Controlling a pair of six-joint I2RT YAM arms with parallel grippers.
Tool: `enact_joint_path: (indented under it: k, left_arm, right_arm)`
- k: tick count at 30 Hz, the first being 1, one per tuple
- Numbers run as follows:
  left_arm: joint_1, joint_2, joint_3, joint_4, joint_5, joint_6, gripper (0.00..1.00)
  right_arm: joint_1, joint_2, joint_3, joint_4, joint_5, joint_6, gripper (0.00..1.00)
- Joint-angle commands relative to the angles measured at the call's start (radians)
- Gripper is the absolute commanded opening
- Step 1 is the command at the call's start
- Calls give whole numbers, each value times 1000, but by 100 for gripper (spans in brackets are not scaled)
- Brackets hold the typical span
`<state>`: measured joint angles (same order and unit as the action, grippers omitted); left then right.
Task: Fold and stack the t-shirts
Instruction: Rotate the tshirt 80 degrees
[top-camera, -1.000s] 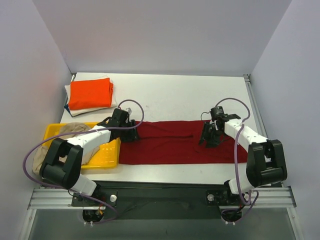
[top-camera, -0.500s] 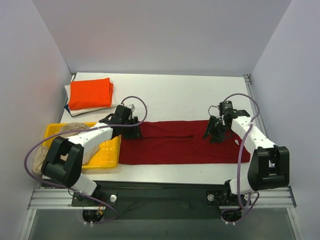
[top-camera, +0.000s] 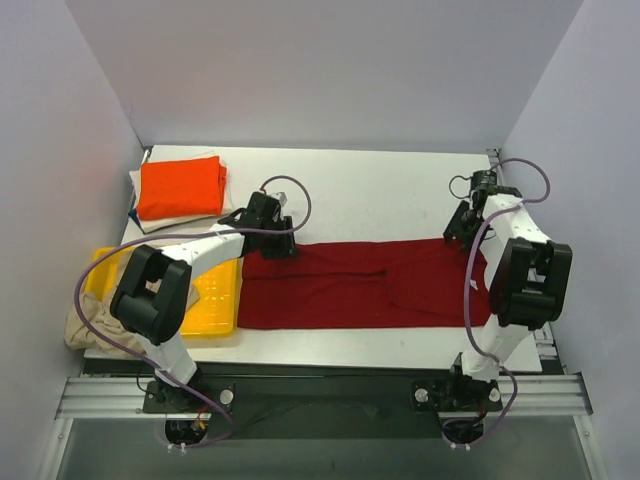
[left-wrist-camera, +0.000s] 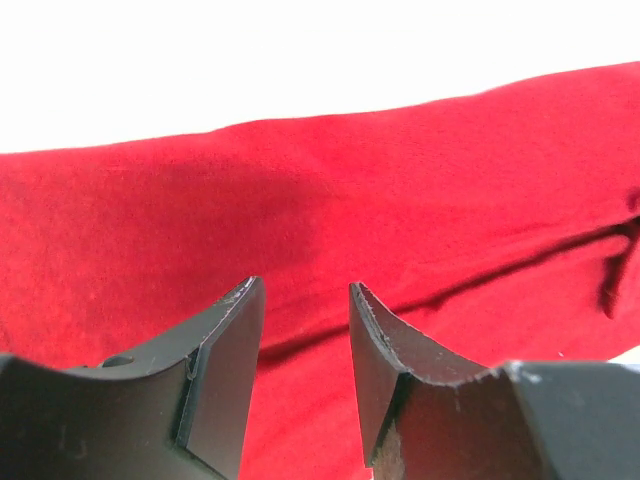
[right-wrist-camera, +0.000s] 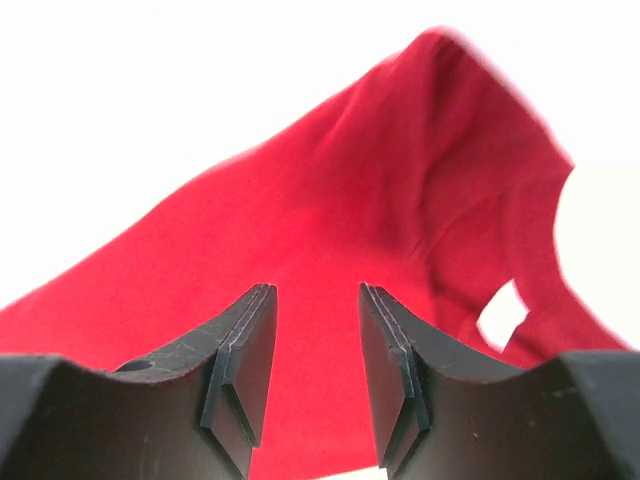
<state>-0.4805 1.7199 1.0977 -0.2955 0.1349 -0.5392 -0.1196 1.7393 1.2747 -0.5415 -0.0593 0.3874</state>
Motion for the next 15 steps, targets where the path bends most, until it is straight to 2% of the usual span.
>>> enact_joint_path:
  k: [1,12,15]
  left_arm:
    - [3,38,51,21,6,19,50]
    - [31,78,53,21,-4,38,50]
    - [42,86,39,29,-8,38,50]
  right_arm:
    - [-46,77,55,-11,56,-10,39]
    - [-107,258,212,23,131,-45,38]
    - [-124,282,227,23,122,-53,34]
